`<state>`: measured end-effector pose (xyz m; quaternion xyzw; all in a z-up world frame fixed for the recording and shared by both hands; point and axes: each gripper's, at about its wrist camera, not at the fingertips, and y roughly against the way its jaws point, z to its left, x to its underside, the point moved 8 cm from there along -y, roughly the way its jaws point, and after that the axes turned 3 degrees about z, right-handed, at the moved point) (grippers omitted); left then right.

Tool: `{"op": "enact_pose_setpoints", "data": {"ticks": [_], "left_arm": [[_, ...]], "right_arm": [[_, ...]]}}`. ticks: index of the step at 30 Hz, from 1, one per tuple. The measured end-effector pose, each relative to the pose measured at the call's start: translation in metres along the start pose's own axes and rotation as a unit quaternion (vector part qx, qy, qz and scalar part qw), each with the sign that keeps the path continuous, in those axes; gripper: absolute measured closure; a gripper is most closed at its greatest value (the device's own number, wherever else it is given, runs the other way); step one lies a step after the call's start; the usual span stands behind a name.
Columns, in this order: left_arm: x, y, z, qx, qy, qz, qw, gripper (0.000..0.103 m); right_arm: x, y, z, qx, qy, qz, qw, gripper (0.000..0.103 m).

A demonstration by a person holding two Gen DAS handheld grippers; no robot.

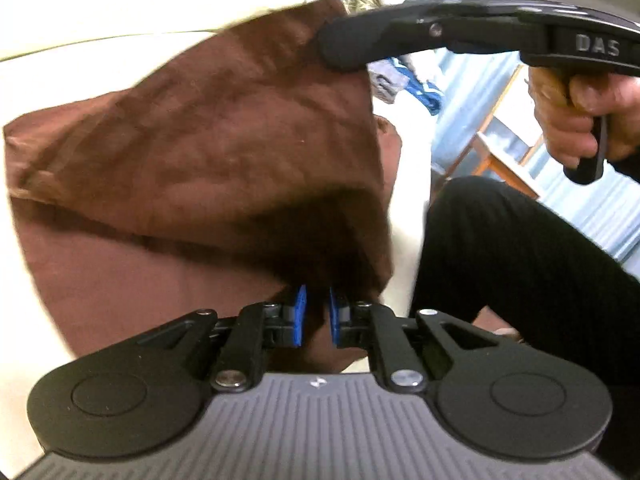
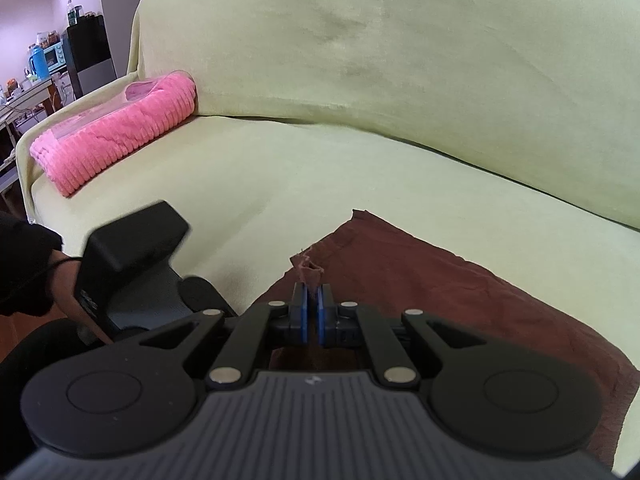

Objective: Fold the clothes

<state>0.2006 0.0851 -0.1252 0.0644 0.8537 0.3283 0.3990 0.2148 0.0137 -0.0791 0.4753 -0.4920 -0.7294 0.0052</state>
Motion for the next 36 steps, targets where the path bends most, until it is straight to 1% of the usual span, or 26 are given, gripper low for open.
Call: {"op": "enact_pose_setpoints", "data": {"ticks": [2, 6, 7, 8, 9, 10, 14, 16, 17, 18, 20, 22, 23, 24, 25, 26, 27, 28, 29, 31, 32, 34, 35, 36], "left_arm": [[0.000, -0.007, -0.018, 0.033, -0.019, 0.002, 0.9993, 0.091], [0.006, -0.005, -0.035, 0.042, -0.048, 0.011, 0.9979, 0.091], [0.009, -0.001, -0.036, 0.037, -0.055, 0.020, 0.9976, 0.089], [0.012, 0.002, -0.036, 0.036, -0.059, 0.024, 0.9974, 0.084], [0.018, 0.009, -0.035, 0.027, -0.065, 0.035, 0.9969, 0.073], [0.025, 0.016, -0.033, 0.019, -0.072, 0.047, 0.9961, 0.072], [0.042, 0.055, -0.024, -0.008, -0.064, 0.056, 0.9963, 0.072], [0.052, 0.086, -0.007, -0.036, -0.041, 0.046, 0.9975, 0.072], [0.052, 0.093, -0.007, -0.043, -0.035, 0.043, 0.9976, 0.072], [0.057, 0.114, 0.004, -0.064, -0.016, 0.035, 0.9972, 0.072], [0.059, 0.131, 0.009, -0.085, -0.006, 0.029, 0.9959, 0.072], [0.061, 0.161, 0.023, -0.114, 0.010, 0.017, 0.9933, 0.072], [0.058, 0.168, 0.026, -0.119, 0.013, 0.014, 0.9928, 0.072], [0.059, 0.174, 0.030, -0.126, 0.017, 0.010, 0.9918, 0.072], [0.058, 0.177, 0.033, -0.130, 0.019, 0.008, 0.9914, 0.072], [0.057, 0.179, 0.035, -0.133, 0.021, 0.005, 0.9909, 0.072], [0.057, 0.180, 0.036, -0.132, 0.024, 0.002, 0.9909, 0.072], [0.056, 0.179, 0.036, -0.133, 0.025, -0.001, 0.9908, 0.072], [0.057, 0.179, 0.033, -0.133, 0.025, -0.002, 0.9908, 0.072], [0.054, 0.165, 0.032, -0.123, 0.031, -0.005, 0.9919, 0.072], [0.055, 0.162, 0.030, -0.119, 0.036, -0.005, 0.9922, 0.072], [0.054, 0.149, 0.027, -0.108, 0.050, -0.007, 0.9929, 0.072], [0.053, 0.143, 0.028, -0.103, 0.056, -0.009, 0.9930, 0.072], [0.049, 0.135, 0.032, -0.094, 0.073, -0.014, 0.9929, 0.072]], "right_arm": [[0.002, 0.001, -0.001, 0.001, 0.003, 0.003, 1.000, 0.100], [0.006, -0.001, -0.002, -0.004, 0.000, 0.013, 1.000, 0.100], [0.006, -0.001, -0.001, -0.005, 0.000, 0.014, 1.000, 0.100], [0.007, -0.003, 0.002, -0.010, 0.002, 0.017, 1.000, 0.100], [0.007, -0.005, 0.006, -0.013, 0.005, 0.018, 1.000, 0.100], [0.006, -0.008, 0.009, -0.017, 0.009, 0.019, 1.000, 0.100], [0.007, -0.021, 0.032, -0.039, 0.031, 0.027, 0.998, 0.100], [0.009, -0.028, 0.042, -0.048, 0.040, 0.032, 0.998, 0.100], [0.013, -0.037, 0.057, -0.057, 0.060, 0.042, 0.996, 0.100], [0.016, -0.043, 0.066, -0.061, 0.074, 0.049, 0.994, 0.100], [0.020, -0.051, 0.077, -0.068, 0.087, 0.058, 0.992, 0.100], [0.030, -0.065, 0.095, -0.078, 0.111, 0.073, 0.988, 0.100], [0.039, -0.076, 0.106, -0.079, 0.132, 0.086, 0.984, 0.100], [0.044, -0.080, 0.109, -0.080, 0.133, 0.092, 0.984, 0.099], [0.049, -0.084, 0.111, -0.080, 0.134, 0.099, 0.983, 0.097], [0.053, -0.087, 0.114, -0.081, 0.136, 0.105, 0.982, 0.092], [0.057, -0.087, 0.116, -0.086, 0.136, 0.108, 0.981, 0.083], [0.058, -0.083, 0.118, -0.094, 0.135, 0.106, 0.981, 0.080], [0.059, -0.080, 0.120, -0.102, 0.134, 0.105, 0.980, 0.080], [0.059, -0.070, 0.121, -0.107, 0.135, 0.099, 0.980, 0.080], [0.057, -0.058, 0.117, -0.100, 0.135, 0.086, 0.982, 0.080], [0.055, -0.051, 0.108, -0.086, 0.132, 0.078, 0.984, 0.080], [0.054, -0.049, 0.099, -0.069, 0.128, 0.076, 0.986, 0.080], [0.054, -0.046, 0.089, -0.051, 0.124, 0.075, 0.988, 0.080]]}}
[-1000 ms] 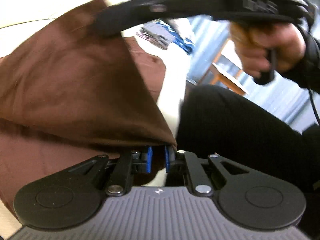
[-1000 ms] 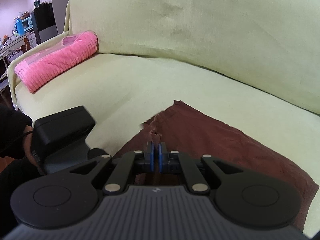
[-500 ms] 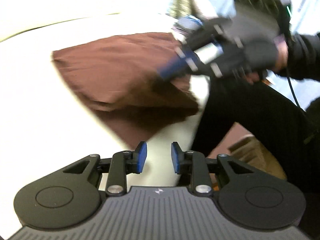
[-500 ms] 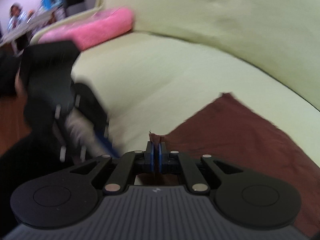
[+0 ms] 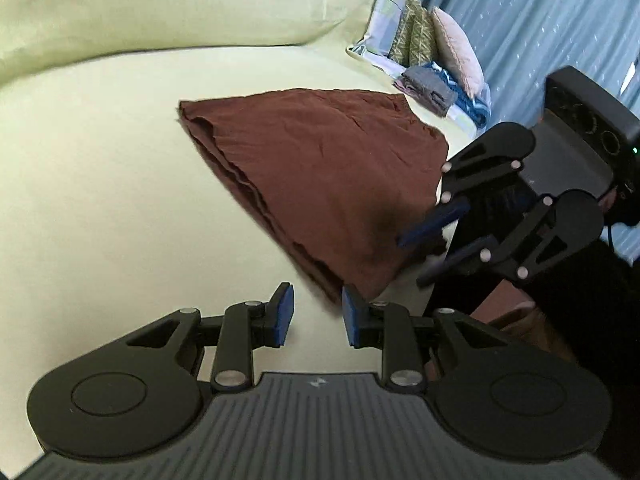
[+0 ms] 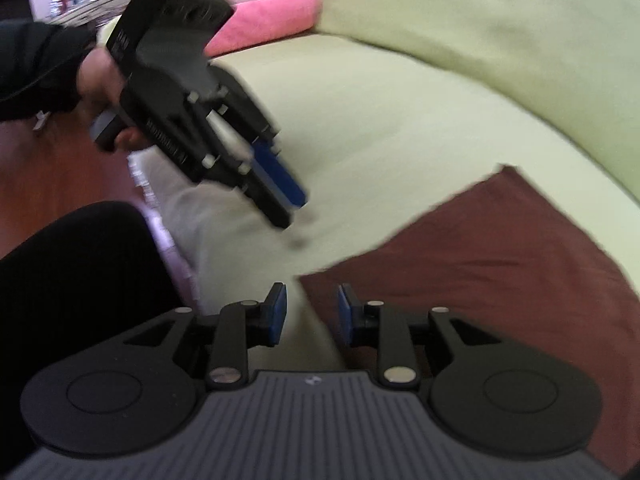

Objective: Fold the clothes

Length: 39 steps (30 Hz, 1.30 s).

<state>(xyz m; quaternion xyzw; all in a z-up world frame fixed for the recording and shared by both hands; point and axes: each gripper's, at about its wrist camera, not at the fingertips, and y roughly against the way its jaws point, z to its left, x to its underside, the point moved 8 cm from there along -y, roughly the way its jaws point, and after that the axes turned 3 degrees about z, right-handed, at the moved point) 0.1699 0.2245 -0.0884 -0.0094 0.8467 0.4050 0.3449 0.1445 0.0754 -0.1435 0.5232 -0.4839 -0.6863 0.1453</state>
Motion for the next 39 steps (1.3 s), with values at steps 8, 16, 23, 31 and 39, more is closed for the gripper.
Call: {"op": "enact_pose_setpoints", "data": {"ticks": [8, 16, 23, 31, 39], "left_arm": [[-0.019, -0.056, 0.004, -0.005, 0.011, 0.029, 0.9995, 0.072], [-0.022, -0.057, 0.000, -0.038, -0.026, 0.061, 0.9971, 0.072], [-0.046, -0.031, -0.009, -0.104, -0.084, 0.058, 0.9893, 0.062], [-0.094, -0.025, -0.017, -0.162, -0.171, 0.062, 0.9699, 0.059], [-0.149, -0.079, 0.046, -0.169, -0.270, 0.091, 0.9435, 0.067]], "right_arm": [[0.025, -0.011, -0.044, 0.028, -0.030, 0.039, 0.998, 0.078], [0.054, 0.000, -0.066, 0.063, -0.068, 0.054, 0.994, 0.077], [0.046, 0.033, -0.056, 0.074, -0.087, 0.005, 0.993, 0.072], [0.032, 0.048, -0.047, 0.074, -0.083, -0.025, 0.994, 0.072], [0.008, 0.023, -0.100, 0.085, -0.105, -0.057, 0.989, 0.071]]}}
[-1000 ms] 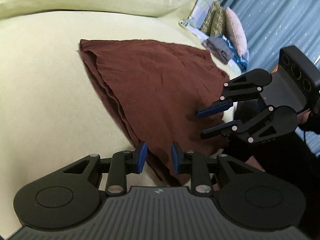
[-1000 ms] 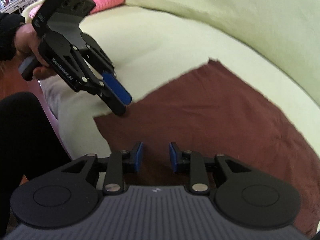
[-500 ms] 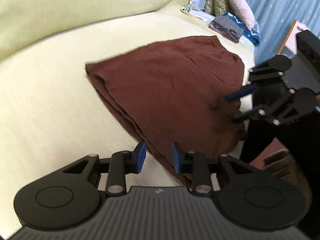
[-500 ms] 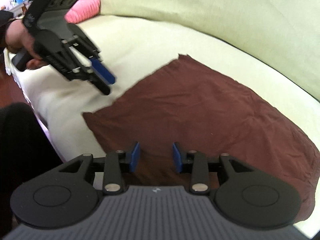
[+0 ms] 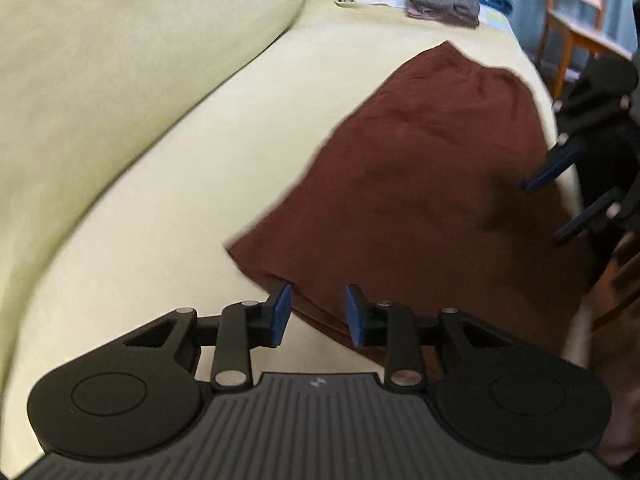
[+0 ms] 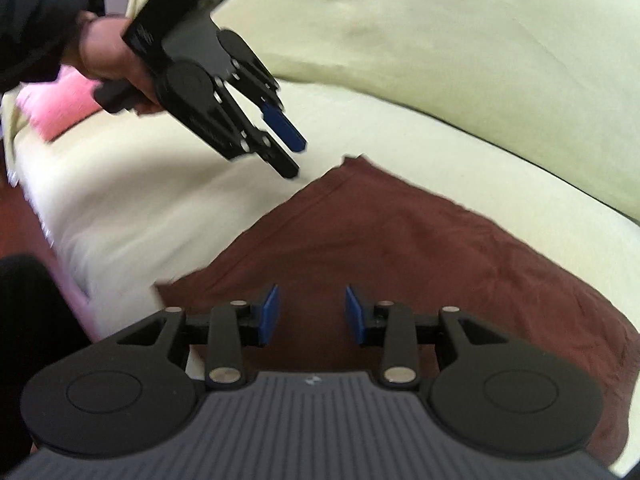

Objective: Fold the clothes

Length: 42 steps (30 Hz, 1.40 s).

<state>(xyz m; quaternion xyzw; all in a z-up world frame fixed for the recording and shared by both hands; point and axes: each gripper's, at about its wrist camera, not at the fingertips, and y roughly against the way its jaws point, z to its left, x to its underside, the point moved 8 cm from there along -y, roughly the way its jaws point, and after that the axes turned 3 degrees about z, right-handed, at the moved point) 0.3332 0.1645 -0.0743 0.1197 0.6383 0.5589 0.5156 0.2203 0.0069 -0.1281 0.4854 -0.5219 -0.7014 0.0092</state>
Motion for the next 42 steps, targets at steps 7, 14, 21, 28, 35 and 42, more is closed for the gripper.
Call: {"op": "enact_pose_setpoints", "data": {"ticks": [7, 14, 21, 28, 35, 42], "left_arm": [[-0.008, -0.041, 0.037, 0.080, -0.006, 0.038, 0.9960, 0.096], [-0.023, -0.039, 0.051, 0.122, -0.024, 0.061, 0.9904, 0.102], [-0.031, -0.060, 0.062, 0.162, -0.054, 0.110, 0.9793, 0.102], [-0.034, -0.061, 0.076, 0.178, -0.033, 0.145, 0.9728, 0.094], [-0.051, -0.058, 0.087, 0.162, -0.023, 0.171, 0.9715, 0.093], [-0.058, -0.055, 0.069, 0.186, -0.084, 0.189, 0.9606, 0.093]], "right_arm": [[-0.013, -0.026, -0.021, -0.005, 0.006, 0.046, 0.999, 0.070], [-0.016, -0.020, -0.017, -0.030, -0.050, 0.114, 0.992, 0.070], [-0.020, -0.009, -0.011, -0.013, -0.129, 0.139, 0.982, 0.069], [-0.025, -0.001, -0.007, -0.015, -0.186, 0.138, 0.973, 0.067], [-0.028, 0.011, -0.013, -0.029, -0.194, 0.137, 0.971, 0.066], [-0.025, 0.030, -0.025, 0.023, -0.277, 0.131, 0.952, 0.065]]}}
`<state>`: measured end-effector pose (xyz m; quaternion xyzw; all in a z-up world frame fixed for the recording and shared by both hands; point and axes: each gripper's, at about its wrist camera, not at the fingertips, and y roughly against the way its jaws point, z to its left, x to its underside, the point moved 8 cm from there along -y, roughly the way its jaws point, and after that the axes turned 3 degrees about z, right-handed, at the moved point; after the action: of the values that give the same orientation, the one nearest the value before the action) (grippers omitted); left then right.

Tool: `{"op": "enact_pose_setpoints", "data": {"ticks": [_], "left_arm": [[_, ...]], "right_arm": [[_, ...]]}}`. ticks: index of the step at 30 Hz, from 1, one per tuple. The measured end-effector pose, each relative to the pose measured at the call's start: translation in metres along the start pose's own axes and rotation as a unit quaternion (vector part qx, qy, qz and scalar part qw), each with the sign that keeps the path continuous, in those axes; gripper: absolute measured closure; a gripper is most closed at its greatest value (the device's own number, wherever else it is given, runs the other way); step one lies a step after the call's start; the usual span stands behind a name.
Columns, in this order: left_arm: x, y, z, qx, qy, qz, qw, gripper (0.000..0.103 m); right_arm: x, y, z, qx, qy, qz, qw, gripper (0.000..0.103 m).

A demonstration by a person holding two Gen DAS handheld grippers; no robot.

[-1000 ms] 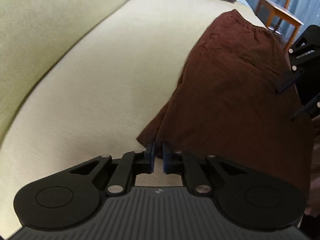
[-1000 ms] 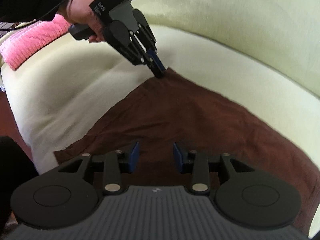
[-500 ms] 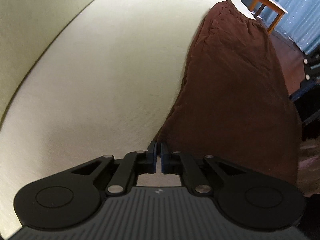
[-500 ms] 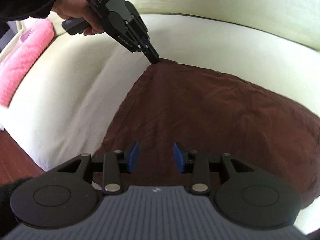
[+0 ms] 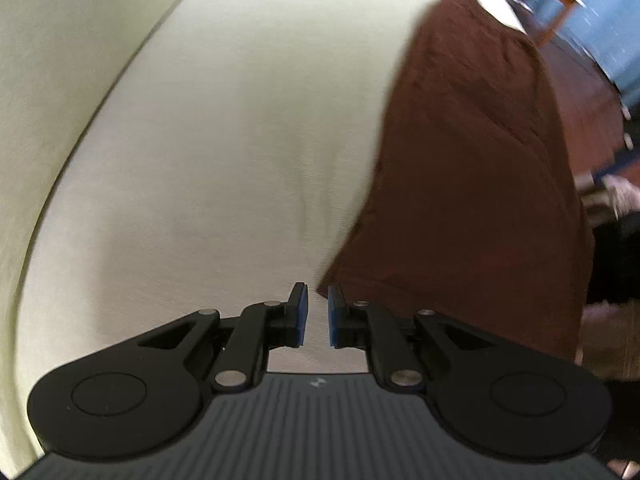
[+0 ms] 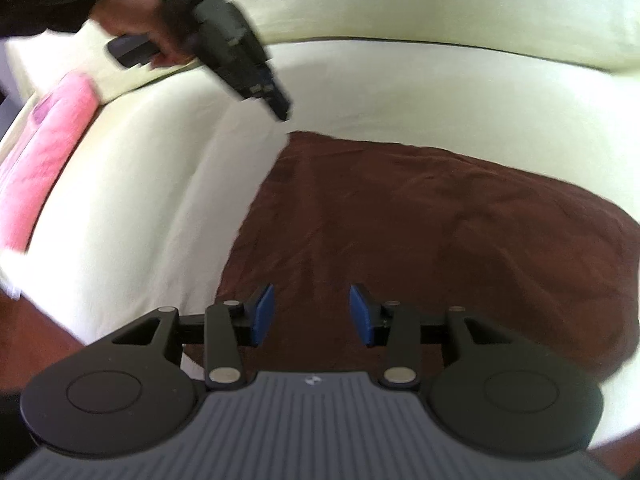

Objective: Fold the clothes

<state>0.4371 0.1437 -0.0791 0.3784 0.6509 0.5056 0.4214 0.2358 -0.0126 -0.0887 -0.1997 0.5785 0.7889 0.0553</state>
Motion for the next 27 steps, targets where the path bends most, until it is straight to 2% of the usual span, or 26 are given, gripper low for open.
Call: {"op": "enact_pose_setpoints", "data": {"ticks": [2, 4, 6, 7, 8, 10, 12, 13, 15, 16, 18, 19, 20, 22, 23, 26, 27], "left_arm": [[-0.003, -0.001, -0.004, 0.008, -0.023, 0.000, 0.9997, 0.093], [-0.003, -0.001, -0.008, 0.012, -0.067, -0.002, 0.9977, 0.093], [-0.001, 0.003, -0.009, 0.014, -0.085, -0.006, 0.9962, 0.093], [-0.001, 0.005, -0.010, 0.016, -0.094, -0.009, 0.9954, 0.093], [0.000, 0.006, -0.012, 0.017, -0.101, -0.011, 0.9947, 0.093], [0.001, 0.008, -0.015, 0.019, -0.122, -0.010, 0.9923, 0.089], [0.003, 0.010, -0.019, 0.021, -0.141, -0.009, 0.9897, 0.087], [0.002, 0.011, -0.021, 0.024, -0.146, -0.010, 0.9890, 0.086], [0.000, 0.010, -0.025, 0.026, -0.151, -0.013, 0.9881, 0.079], [-0.003, 0.009, -0.026, 0.028, -0.154, -0.017, 0.9876, 0.078], [-0.005, 0.008, -0.024, 0.039, -0.146, -0.024, 0.9882, 0.078], [-0.005, 0.008, -0.022, 0.048, -0.140, -0.026, 0.9886, 0.077], [-0.005, 0.007, -0.021, 0.058, -0.134, -0.028, 0.9888, 0.076], [-0.009, 0.005, -0.014, 0.069, -0.119, -0.034, 0.9898, 0.068], [-0.009, 0.005, -0.013, 0.071, -0.117, -0.036, 0.9900, 0.068], [-0.018, -0.001, -0.007, 0.072, -0.119, -0.046, 0.9891, 0.068], [-0.019, -0.002, -0.005, 0.075, -0.116, -0.046, 0.9893, 0.068]], "right_arm": [[0.005, 0.002, 0.000, 0.011, -0.050, -0.006, 0.999, 0.065], [0.012, 0.003, 0.001, 0.023, -0.105, -0.013, 0.994, 0.065], [0.024, 0.007, 0.013, 0.034, -0.188, -0.023, 0.981, 0.065], [0.027, 0.008, 0.017, 0.034, -0.203, -0.026, 0.978, 0.064], [0.035, 0.013, 0.032, 0.036, -0.244, -0.040, 0.968, 0.061], [0.043, 0.014, 0.041, 0.038, -0.272, -0.045, 0.960, 0.058], [0.059, 0.012, 0.058, 0.035, -0.322, -0.050, 0.945, 0.058], [0.060, 0.011, 0.058, 0.034, -0.327, -0.052, 0.943, 0.058], [0.077, 0.005, 0.065, 0.024, -0.382, -0.070, 0.921, 0.058], [0.081, 0.002, 0.065, 0.019, -0.398, -0.076, 0.914, 0.058], [0.104, -0.012, 0.063, -0.011, -0.480, -0.102, 0.871, 0.058], [0.109, -0.015, 0.063, -0.017, -0.496, -0.108, 0.861, 0.058], [0.119, -0.021, 0.064, -0.026, -0.527, -0.123, 0.841, 0.058], [0.131, -0.030, 0.068, -0.039, -0.556, -0.138, 0.819, 0.058], [0.138, -0.039, 0.072, -0.048, -0.570, -0.149, 0.807, 0.058], [0.148, -0.053, 0.082, -0.059, -0.584, -0.168, 0.792, 0.058], [0.152, -0.055, 0.084, -0.064, -0.593, -0.178, 0.782, 0.058]]}}
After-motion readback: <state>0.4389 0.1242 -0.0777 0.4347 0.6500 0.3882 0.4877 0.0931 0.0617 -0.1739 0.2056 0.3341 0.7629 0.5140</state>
